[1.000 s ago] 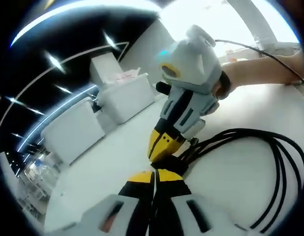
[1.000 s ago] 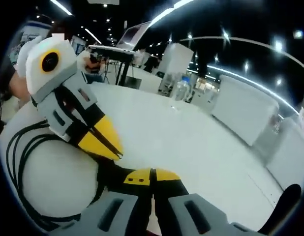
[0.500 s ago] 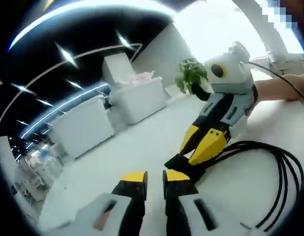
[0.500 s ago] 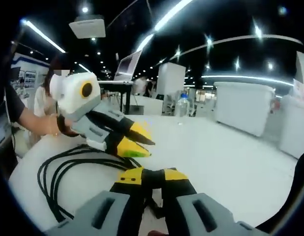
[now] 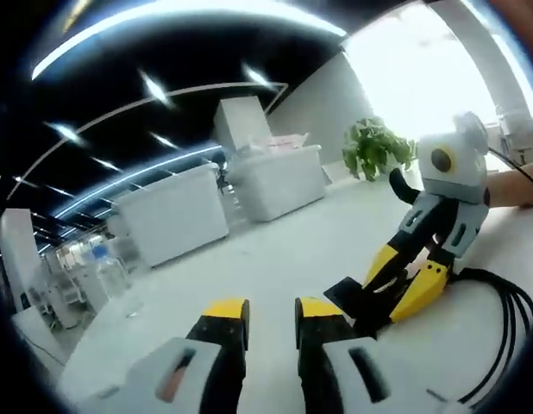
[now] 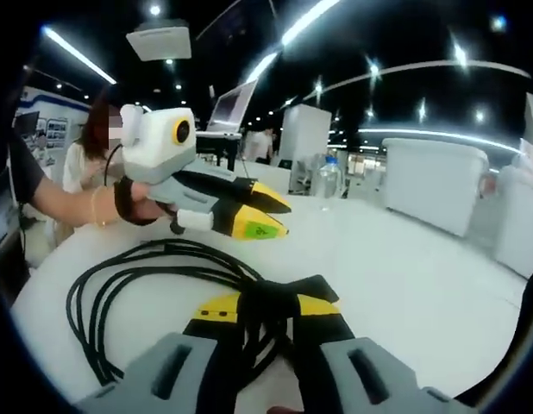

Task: Coil the Type-C to USB data cable on the desktop and secure it with Velcro straps.

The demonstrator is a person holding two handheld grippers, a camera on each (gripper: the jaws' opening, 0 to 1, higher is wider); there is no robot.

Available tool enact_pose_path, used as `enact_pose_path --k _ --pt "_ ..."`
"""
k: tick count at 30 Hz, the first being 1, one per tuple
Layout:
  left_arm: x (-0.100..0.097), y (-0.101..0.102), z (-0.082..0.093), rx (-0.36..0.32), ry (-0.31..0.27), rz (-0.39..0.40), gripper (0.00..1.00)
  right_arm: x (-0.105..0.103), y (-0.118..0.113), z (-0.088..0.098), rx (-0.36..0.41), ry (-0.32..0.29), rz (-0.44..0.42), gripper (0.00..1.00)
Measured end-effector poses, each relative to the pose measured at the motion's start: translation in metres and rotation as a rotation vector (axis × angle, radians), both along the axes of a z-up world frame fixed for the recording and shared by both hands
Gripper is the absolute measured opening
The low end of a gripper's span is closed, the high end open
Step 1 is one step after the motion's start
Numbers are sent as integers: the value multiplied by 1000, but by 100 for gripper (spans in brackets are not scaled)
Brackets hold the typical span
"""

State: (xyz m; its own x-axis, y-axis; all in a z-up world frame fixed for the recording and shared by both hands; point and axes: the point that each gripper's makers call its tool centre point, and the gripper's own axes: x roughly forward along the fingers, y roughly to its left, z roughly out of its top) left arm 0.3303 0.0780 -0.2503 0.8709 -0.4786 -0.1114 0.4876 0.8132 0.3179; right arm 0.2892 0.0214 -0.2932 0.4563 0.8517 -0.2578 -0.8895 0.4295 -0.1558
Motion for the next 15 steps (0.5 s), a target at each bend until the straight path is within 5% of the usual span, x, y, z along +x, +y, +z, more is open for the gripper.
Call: enact_pose_path --k 9,15 --pt "1 10 12 -5 -64 37 22 0 2 0 2 -8 -6 16" --pt "6 23 14 -48 -57 81 22 8 7 5 -12 -59 -51 7"
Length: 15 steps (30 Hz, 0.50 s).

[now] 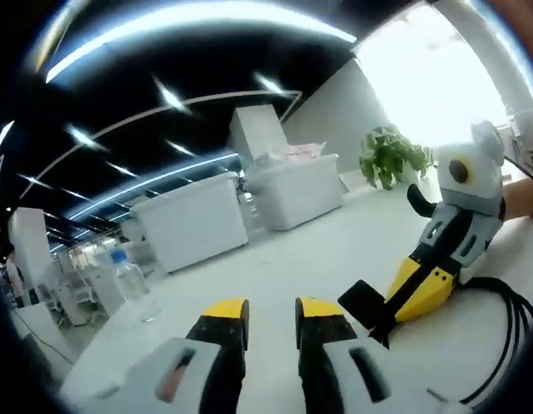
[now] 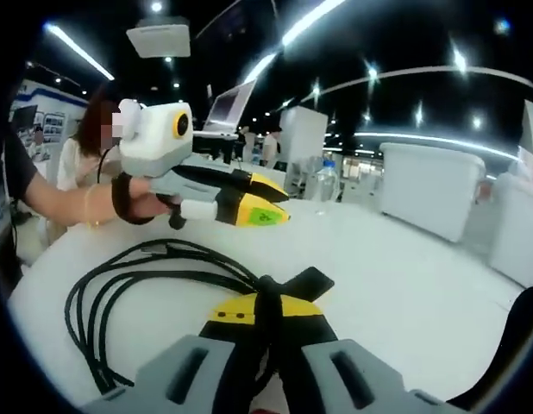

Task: Coil the Type-C to USB data cable on the desktop and secure it with Velcro straps.

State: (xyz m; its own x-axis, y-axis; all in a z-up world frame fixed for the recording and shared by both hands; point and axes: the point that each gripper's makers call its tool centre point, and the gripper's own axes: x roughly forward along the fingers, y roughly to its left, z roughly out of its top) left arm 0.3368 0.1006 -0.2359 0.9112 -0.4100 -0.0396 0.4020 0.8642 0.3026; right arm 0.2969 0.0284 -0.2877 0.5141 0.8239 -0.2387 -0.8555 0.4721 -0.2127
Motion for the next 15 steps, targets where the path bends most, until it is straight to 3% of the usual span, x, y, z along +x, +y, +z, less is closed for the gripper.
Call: enact_pose_path --k 11,15 --pt "11 40 15 -106 -17 110 22 18 36 0 -5 -18 -43 9" --pt "15 46 12 -127 -1 124 22 32 50 -1 10 8 -59 10"
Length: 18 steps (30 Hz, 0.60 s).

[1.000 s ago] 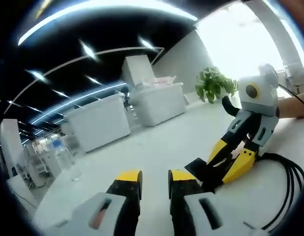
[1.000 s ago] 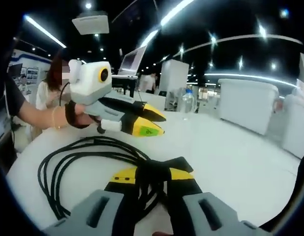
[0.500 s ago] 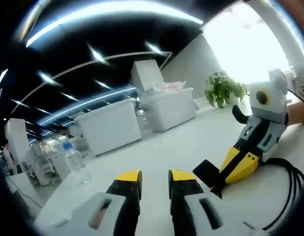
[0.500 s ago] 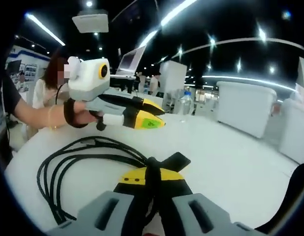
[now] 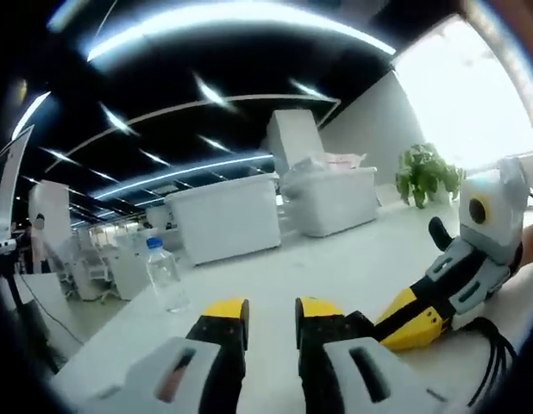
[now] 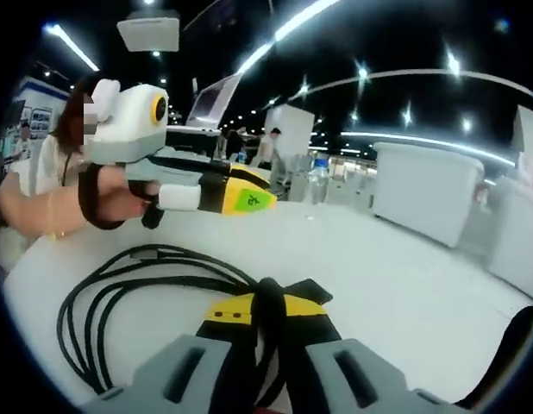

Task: Coil the Type-C to USB data cable on the desktop and secure it with Velcro straps.

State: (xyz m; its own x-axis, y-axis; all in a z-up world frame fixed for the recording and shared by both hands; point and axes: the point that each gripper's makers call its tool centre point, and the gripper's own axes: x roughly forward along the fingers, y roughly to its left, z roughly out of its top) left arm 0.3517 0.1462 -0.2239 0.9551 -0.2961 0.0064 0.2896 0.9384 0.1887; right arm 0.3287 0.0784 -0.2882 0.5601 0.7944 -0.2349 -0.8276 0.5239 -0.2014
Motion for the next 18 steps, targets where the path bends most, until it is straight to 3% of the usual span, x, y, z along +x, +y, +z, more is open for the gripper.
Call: enact_pose_path --k 12,16,18 --pt "2 4 -15 16 40 4 26 44 40 -1 25 26 -52 12" --pt "-4 -1 -16 22 39 -5 26 49 28 13 86 8 -75 12" --pt "-4 -2 -15 20 37 -10 26 49 9 28 120 -38 -89 12"
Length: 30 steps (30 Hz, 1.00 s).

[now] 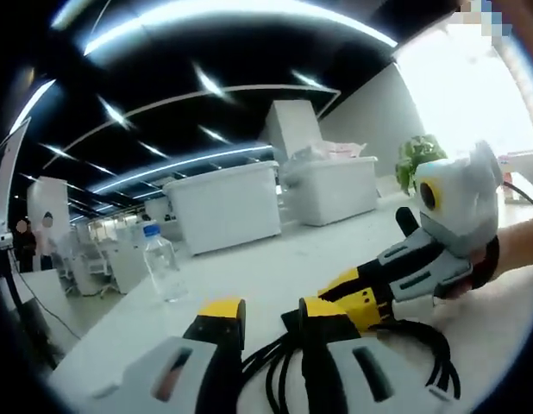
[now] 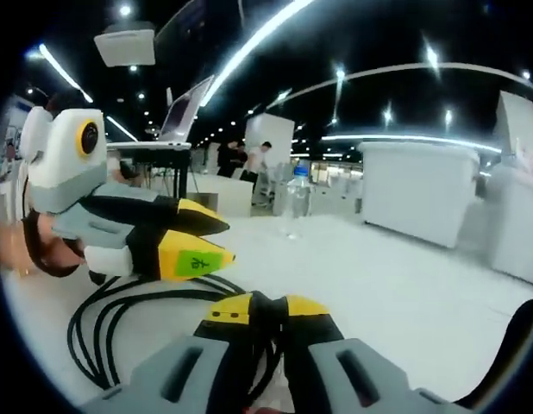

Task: Coil the Type-C to USB data cable on the desktop and secure it with Velcro straps.

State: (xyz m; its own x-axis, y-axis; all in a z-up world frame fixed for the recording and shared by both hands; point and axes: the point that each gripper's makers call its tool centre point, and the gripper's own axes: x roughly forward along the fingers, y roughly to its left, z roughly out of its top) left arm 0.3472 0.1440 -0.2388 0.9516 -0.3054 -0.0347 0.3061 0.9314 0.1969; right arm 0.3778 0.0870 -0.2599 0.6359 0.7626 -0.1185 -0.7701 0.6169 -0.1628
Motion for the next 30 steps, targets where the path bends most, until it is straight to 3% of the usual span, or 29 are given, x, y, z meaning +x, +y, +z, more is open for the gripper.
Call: enact_pose_path --k 5,11,16,23,30 --pt "-3 -13 1 13 -16 -41 26 -7 -59 26 69 -53 -58 12" --pt "-6 -31 -2 -6 -13 -130 27 -25 -113 28 62 -79 -118 15" --pt "-8 -35 -3 -11 -16 -168 28 -45 -138 27 69 -93 -119 18" --pt "-7 -35 -6 6 -16 -168 28 -69 -169 16 22 -84 -67 21" --pt "-4 -36 -5 28 -40 -176 28 -83 -193 17 75 -79 -41 24"
